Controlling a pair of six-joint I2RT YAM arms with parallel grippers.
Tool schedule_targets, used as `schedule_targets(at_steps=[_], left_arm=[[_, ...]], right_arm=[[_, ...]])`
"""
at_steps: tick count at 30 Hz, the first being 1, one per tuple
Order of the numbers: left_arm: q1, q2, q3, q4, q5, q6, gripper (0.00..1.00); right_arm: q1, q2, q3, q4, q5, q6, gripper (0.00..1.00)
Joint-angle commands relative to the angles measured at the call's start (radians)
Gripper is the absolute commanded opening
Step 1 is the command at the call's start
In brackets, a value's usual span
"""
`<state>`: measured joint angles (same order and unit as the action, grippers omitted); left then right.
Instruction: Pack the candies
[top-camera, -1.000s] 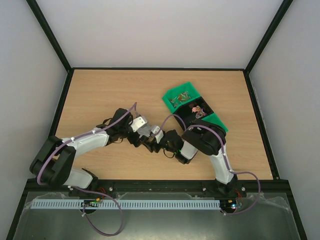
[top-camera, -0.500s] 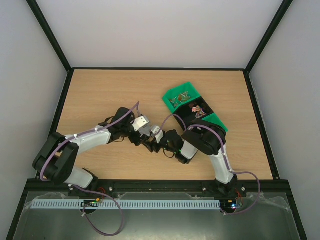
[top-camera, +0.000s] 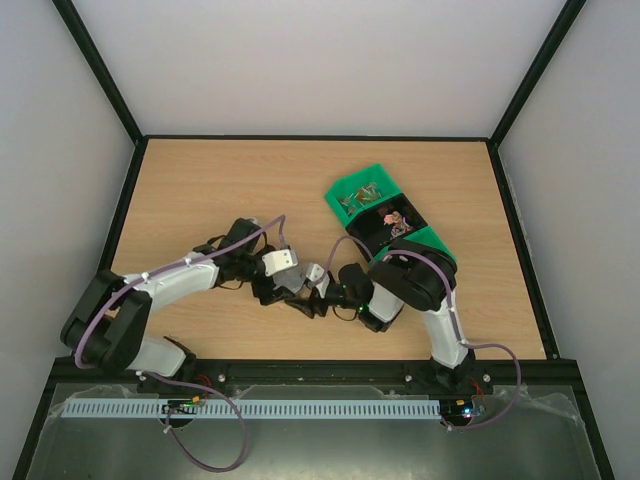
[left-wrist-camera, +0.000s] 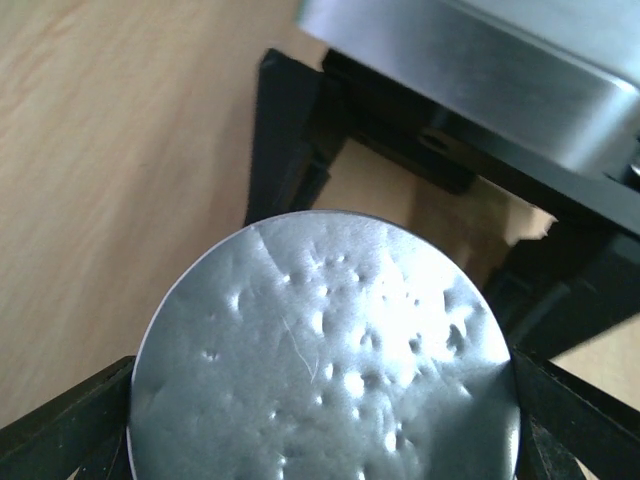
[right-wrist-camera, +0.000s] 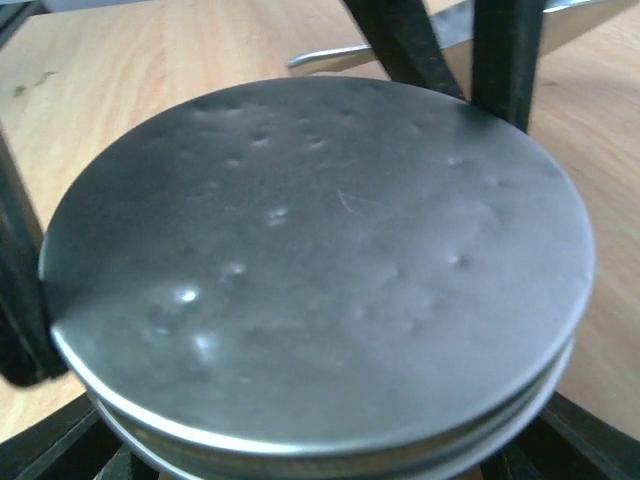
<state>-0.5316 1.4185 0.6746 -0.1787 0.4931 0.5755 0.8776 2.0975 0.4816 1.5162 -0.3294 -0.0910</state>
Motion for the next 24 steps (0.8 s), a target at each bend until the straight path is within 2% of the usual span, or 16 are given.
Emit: schedule_targets(at_steps=[1,8,11,17,24], left_arm=[[0.006,-0.006,-0.008,-0.198,0.100,0.323,0.72],[0.004,0.018,0.046,-0.347,0.183,0.531,0.72],[0.006,0.010,0.056,-0.334,0.155,0.536,0.78],[0.053,-0.057,0.039,-0.237,0.159,0.388,0.98],[0.171,-0.164,-0.005,-0.120,0.205,0.122,0.99]], right_arm=[[0.011,-0.016,-0.059,-0.063,-0.293,-0.083,0.32],[0.011,-0.034,-0.065,-0.098,-0.416,-0.106,0.30],[0.011,-0.033,-0.064,-0.090,-0.393,-0.098,0.30],[0.011,-0.024,-0.067,-0.021,-0.292,-0.023,0.30],[0.011,-0.005,-0.047,0.012,-0.077,0.015,0.30]])
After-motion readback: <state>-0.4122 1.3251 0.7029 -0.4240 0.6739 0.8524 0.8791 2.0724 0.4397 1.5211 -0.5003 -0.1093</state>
